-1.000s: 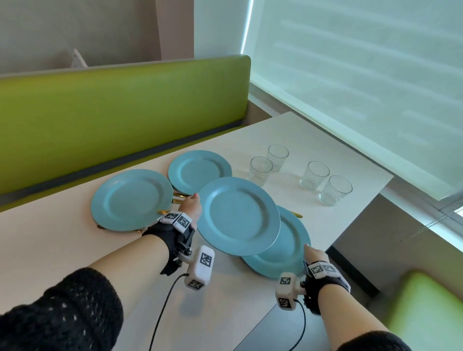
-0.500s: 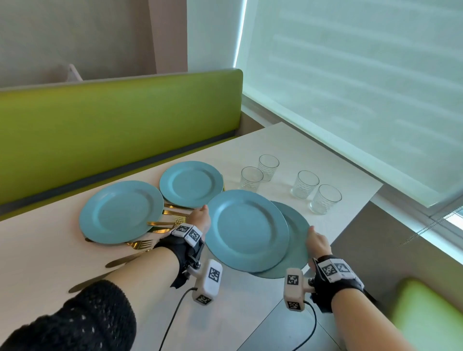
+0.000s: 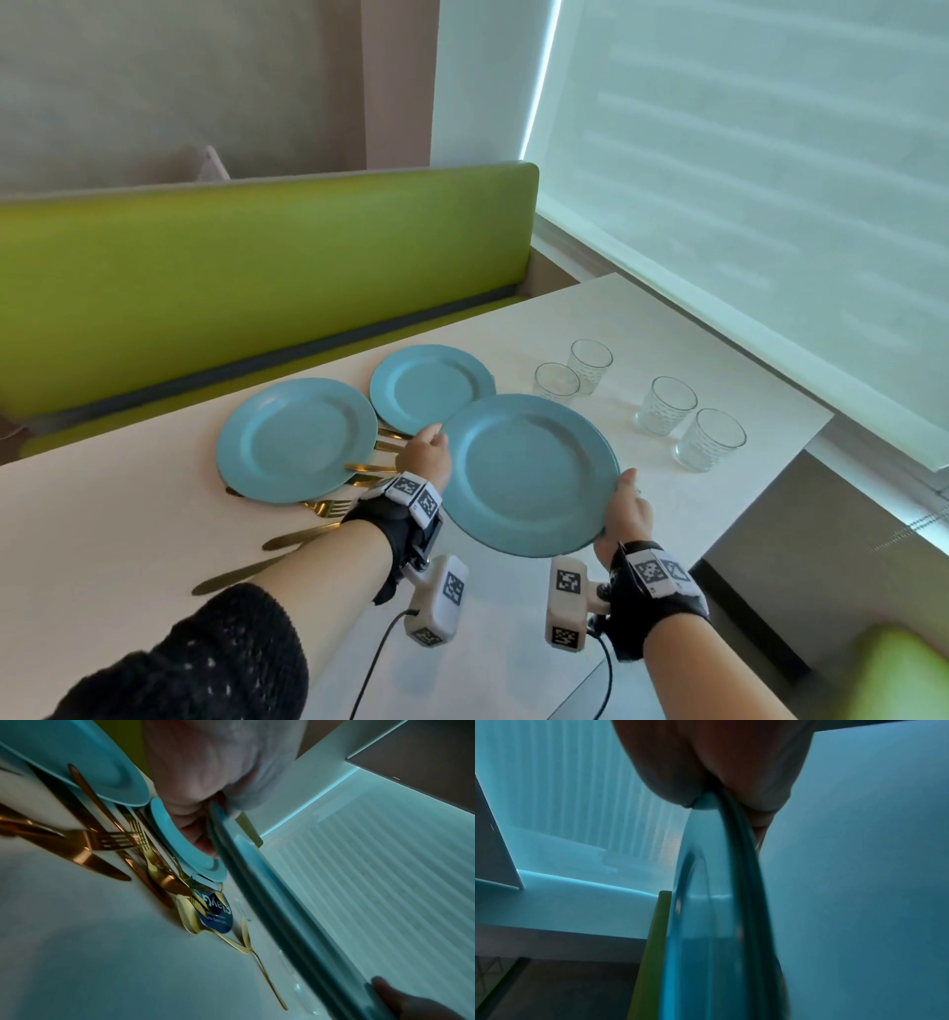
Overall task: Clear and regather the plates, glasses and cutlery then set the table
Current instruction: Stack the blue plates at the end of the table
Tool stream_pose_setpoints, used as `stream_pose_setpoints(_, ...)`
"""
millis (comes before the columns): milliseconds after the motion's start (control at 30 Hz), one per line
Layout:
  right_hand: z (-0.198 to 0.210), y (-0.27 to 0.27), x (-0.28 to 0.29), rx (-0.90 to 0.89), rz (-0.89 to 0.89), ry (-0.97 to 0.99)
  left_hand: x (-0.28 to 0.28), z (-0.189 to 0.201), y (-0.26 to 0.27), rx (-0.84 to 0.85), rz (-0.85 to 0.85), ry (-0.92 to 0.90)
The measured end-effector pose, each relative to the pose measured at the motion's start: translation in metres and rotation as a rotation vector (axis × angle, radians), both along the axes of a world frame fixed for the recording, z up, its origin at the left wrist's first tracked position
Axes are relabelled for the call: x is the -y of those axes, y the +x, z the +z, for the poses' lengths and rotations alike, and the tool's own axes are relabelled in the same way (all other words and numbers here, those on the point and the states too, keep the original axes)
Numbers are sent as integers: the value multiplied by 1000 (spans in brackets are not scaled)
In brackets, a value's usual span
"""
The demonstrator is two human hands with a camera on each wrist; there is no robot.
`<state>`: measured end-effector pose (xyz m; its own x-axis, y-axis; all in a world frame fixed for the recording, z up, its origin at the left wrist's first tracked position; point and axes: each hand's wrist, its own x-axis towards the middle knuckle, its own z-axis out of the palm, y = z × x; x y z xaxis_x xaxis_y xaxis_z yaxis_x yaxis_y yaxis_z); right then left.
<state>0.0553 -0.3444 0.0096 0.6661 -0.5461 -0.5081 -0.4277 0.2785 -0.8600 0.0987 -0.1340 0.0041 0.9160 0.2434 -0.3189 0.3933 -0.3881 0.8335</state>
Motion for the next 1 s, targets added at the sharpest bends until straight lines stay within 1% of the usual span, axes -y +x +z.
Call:
stream_pose_setpoints(67, 3, 1, -21, 49, 33, 11, -17, -3, 0, -12, -15, 9)
stream_pose_setpoints(133, 1, 3, -40, 109, 87, -37, -38, -8, 1, -40, -16, -21)
stream_pose_setpoints(200, 1, 7, -56, 119, 127, -107, -62, -7, 2, -48, 13, -76)
stream_pose_setpoints(233, 0, 9, -63, 110, 143, -140, -76, -7, 5, -58, 27, -60)
stream_pose_setpoints(267, -2, 11, -69, 99, 154, -172, -91, -6, 9, -90, 35, -7)
stream_pose_setpoints(333, -13, 14, -79, 88, 159, -209, -128, -7, 15, -139, 119, 90)
stream_pose_setpoints(400, -35, 19, -81, 84, 163, -217, -170, -18, 21, -224, 277, 148)
stream_pose_setpoints(433, -39, 19, -84, 86, 168, -212, -190, -28, 22, -261, 348, 187)
stream_pose_setpoints(467, -32, 14, -92, 94, 159, -205, -208, -37, 23, -258, 375, 183)
stream_pose_setpoints(500, -25, 10, -100, 101, 143, -199, -222, -45, 23, -266, 375, 142)
stream_pose_setpoints(533, -16, 6, -107, 99, 130, -189, -232, -51, 23, -274, 334, 106)
stream_pose_setpoints(567, -10, 3, -113, 98, 125, -181, -238, -54, 23, -274, 342, 33)
stream_pose_setpoints(600, -5, 1, -119, 98, 119, -177, -245, -55, 21, -282, 301, 21)
stream_pose_setpoints(700, -2, -2, -129, 116, 127, -155, -257, -63, 25, -307, 269, -22)
stream_pose_setpoints(767, -5, -2, -134, 132, 125, -137, -262, -68, 30, -322, 274, -110)
stream_pose_setpoints(833, -6, -2, -140, 143, 128, -123, -269, -75, 35, -325, 333, -164)
stream_pose_setpoints(900, -4, -3, -148, 142, 122, -113, -268, -62, 30, -285, 370, -240)
stream_pose_setpoints(1000, 1, -3, -162, 142, 134, -100, -264, -36, 21, -184, 365, -349)
